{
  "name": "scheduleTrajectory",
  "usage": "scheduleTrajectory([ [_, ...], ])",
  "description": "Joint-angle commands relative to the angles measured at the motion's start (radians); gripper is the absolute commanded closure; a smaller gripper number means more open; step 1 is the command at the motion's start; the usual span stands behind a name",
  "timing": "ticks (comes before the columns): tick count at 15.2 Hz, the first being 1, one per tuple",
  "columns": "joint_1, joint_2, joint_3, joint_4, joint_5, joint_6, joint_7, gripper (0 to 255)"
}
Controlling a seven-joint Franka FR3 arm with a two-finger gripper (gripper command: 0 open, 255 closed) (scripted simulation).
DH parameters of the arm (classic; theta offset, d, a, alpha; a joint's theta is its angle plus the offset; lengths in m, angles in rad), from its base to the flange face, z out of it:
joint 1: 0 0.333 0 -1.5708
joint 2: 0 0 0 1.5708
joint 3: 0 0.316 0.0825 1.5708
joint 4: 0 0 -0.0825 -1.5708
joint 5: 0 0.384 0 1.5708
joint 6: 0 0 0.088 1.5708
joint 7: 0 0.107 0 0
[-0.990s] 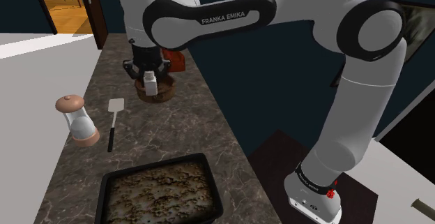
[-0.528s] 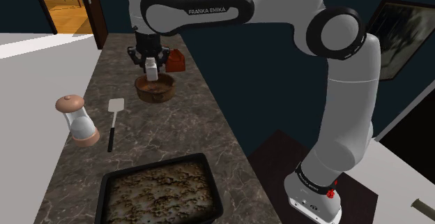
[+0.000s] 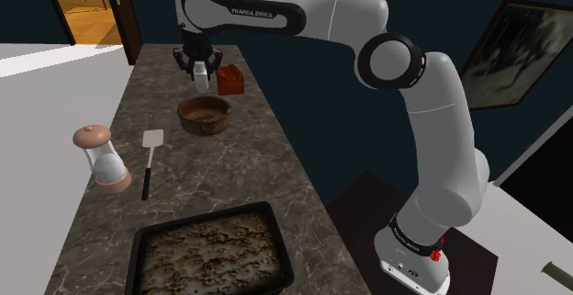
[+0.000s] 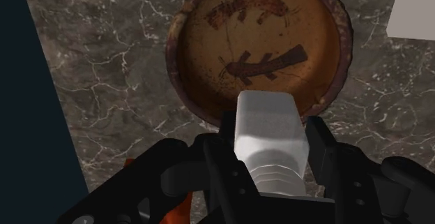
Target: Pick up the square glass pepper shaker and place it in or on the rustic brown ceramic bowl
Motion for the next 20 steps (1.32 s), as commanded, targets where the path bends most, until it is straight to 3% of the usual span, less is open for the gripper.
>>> scheduleTrajectory([
  [1,-0.006,0.010,-0.003,-0.001,-0.002,0.012,-0.007,255],
  [14,-0.059,-0.003,-0.005,-0.208,-0.013,0.190,0.045,255],
  [20,-0.059,-0.003,-0.005,-0.208,-0.013,0.190,0.045,255],
])
